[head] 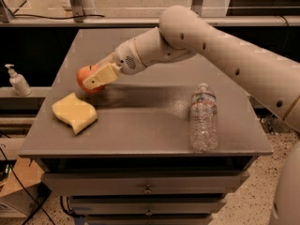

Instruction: Move apple near sponge

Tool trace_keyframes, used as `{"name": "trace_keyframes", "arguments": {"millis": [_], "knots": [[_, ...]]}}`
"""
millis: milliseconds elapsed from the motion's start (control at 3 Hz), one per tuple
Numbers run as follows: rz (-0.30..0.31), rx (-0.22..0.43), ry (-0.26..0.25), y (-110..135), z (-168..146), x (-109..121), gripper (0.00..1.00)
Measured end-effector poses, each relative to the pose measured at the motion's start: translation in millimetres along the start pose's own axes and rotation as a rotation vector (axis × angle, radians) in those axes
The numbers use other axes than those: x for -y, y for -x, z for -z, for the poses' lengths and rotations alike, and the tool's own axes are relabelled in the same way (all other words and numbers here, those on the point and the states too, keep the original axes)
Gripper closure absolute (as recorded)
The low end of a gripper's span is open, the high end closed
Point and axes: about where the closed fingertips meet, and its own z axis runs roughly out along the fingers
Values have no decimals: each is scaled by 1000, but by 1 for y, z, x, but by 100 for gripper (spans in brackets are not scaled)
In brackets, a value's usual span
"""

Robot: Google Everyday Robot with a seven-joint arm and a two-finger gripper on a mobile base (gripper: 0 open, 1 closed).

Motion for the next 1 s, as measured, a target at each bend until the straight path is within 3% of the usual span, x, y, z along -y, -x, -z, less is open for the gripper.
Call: {"name": "trace_keyframes", "arguments": {"millis": [333, 1000], "knots": [[-48, -19, 28, -17, -9, -6, 59], [-56, -37, 11, -23, -9, -7, 13]]}}
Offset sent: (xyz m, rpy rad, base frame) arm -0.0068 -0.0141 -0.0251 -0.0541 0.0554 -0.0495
